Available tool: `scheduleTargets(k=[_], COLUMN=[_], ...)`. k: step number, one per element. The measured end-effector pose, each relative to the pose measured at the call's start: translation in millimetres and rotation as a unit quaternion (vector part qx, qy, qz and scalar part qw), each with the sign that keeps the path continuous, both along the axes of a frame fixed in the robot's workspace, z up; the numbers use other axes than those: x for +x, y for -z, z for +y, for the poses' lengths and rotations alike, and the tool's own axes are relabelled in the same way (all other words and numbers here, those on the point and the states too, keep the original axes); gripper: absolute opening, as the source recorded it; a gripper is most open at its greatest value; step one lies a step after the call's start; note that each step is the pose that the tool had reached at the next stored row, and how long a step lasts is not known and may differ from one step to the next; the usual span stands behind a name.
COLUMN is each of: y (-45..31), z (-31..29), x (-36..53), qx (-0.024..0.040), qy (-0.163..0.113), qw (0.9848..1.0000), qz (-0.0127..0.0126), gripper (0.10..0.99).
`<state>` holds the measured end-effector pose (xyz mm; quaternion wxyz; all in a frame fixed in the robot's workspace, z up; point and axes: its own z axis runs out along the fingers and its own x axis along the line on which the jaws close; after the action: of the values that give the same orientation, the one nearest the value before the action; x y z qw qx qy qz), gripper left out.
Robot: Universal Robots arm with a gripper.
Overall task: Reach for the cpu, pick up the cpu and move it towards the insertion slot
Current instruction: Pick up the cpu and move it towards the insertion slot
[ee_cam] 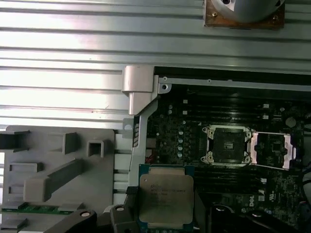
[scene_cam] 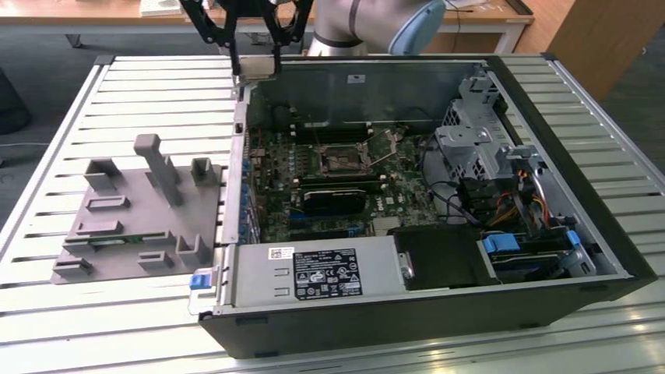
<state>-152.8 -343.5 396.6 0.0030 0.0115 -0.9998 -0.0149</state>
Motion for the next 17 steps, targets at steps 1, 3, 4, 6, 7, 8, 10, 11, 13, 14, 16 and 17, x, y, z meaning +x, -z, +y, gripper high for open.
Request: scheduleTargets(k=[1,3,4,6,7,8,10,11,13,14,16,17], y=[0.1,0.2,0.3,0.4,0.4,0.5,0.6,0.6,0.7,0.7,0.8,0.8], z=[0.4,1.2,1.6,2.3,2.7,3.0,3.6,3.8,4.2,4.3,4.5,4.5], x=[3.4,10.3,14.2,21.4,24.9,28.2,34.9,38.2,44.5,47.7,54.1,57.1], qx=[0.0000,0.0000,0.0000,0.0000,0.0000,0.0000,0.0000,0.0000,0.0000,0.0000,0.0000,0.0000], qy=[0.000,0.001,0.001,0.001,0.001,0.001,0.002,0.002,0.003,0.003,0.004,0.004], qw=[1.0000,1.0000,1.0000,1.0000,1.0000,1.0000,1.0000,1.0000,1.0000,1.0000,1.0000,1.0000], qz=[0.0000,0.0000,0.0000,0.0000,0.0000,0.0000,0.0000,0.0000,0.0000,0.0000,0.0000,0.0000], gripper=[0.541,0.541,0.541,0.541,0.541,0.541,0.541,0.541,0.541,0.541,0.541,0.541])
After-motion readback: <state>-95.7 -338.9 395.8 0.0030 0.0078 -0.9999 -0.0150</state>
